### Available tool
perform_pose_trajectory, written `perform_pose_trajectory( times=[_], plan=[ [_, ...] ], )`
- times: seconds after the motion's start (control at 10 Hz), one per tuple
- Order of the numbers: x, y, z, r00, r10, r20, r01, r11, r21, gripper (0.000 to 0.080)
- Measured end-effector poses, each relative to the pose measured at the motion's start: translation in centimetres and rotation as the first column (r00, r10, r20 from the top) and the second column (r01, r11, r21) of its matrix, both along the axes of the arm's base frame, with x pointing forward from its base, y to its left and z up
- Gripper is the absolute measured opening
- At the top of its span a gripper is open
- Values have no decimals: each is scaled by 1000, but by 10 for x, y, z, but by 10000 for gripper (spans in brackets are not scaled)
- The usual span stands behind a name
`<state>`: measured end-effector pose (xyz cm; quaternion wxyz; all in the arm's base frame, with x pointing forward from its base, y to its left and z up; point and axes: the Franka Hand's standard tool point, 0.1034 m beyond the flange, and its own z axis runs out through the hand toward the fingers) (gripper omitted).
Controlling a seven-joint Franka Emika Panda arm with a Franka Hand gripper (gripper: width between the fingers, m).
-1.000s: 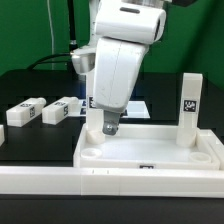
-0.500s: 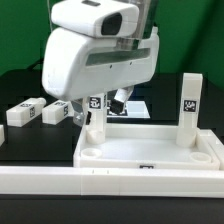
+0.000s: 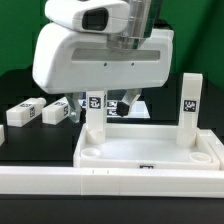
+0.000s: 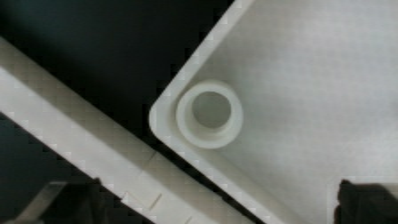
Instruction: Assemble desk
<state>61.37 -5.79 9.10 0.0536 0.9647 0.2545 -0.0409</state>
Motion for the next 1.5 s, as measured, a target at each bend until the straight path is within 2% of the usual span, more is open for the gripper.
perform_pose_trajectory(
  times=[0.1, 0.3, 0.4, 0.8, 0.9, 1.0, 1.3, 1.5],
  plan=[
    [-3, -19, 5, 995, -104, 0, 104, 994, 32, 648],
    [-8, -49, 11, 968, -250, 14, 250, 967, 45, 648],
    [-12, -55, 10, 949, -314, 14, 313, 949, 45, 648],
    [-12, -51, 8, 864, -503, 28, 502, 864, 40, 648],
    [-19, -59, 7, 835, -550, 1, 549, 834, 55, 648],
    [-35, -74, 4, 788, -616, -24, 616, 785, 73, 648],
    [-80, -100, -15, 750, -658, -71, 662, 745, 82, 648],
    [-76, -95, -14, 755, -652, -68, 656, 750, 83, 648]
  ],
)
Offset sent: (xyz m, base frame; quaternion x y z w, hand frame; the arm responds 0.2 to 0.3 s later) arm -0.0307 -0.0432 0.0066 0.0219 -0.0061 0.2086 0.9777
